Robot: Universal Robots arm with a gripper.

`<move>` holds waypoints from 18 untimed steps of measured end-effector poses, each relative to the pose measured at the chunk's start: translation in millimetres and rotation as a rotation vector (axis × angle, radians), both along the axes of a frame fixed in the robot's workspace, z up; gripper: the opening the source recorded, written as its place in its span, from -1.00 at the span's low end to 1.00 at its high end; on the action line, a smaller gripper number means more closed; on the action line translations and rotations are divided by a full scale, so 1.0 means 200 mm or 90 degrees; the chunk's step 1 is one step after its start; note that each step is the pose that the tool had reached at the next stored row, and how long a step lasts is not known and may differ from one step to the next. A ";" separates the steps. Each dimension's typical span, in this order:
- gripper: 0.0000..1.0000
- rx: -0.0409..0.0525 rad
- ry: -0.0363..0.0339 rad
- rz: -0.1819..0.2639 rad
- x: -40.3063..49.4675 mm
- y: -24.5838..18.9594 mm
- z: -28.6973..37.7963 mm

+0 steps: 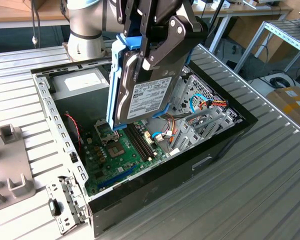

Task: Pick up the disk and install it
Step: 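Pick up the disk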

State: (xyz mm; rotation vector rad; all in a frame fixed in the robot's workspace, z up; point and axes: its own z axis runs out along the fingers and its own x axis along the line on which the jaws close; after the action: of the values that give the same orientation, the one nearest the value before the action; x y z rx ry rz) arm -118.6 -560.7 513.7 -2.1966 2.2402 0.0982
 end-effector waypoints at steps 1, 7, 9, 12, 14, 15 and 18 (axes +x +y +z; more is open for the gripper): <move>-0.26 -0.0002 0.0000 0.000 0.002 0.000 0.000; -0.26 -0.0012 0.0000 0.000 0.016 0.000 -0.001; -0.26 -0.0015 0.0000 0.000 0.020 0.000 -0.001; -0.26 -0.0020 0.0000 0.000 0.027 0.000 -0.002; -0.26 -0.0023 0.0000 0.000 0.030 0.000 -0.001; -0.26 -0.0025 0.0000 0.000 0.033 0.000 -0.002; -0.26 -0.0028 0.0000 0.000 0.038 0.000 -0.002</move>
State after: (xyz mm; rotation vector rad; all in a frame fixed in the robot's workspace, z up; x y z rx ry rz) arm -111.0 -560.7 513.3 -2.1988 2.2427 0.0933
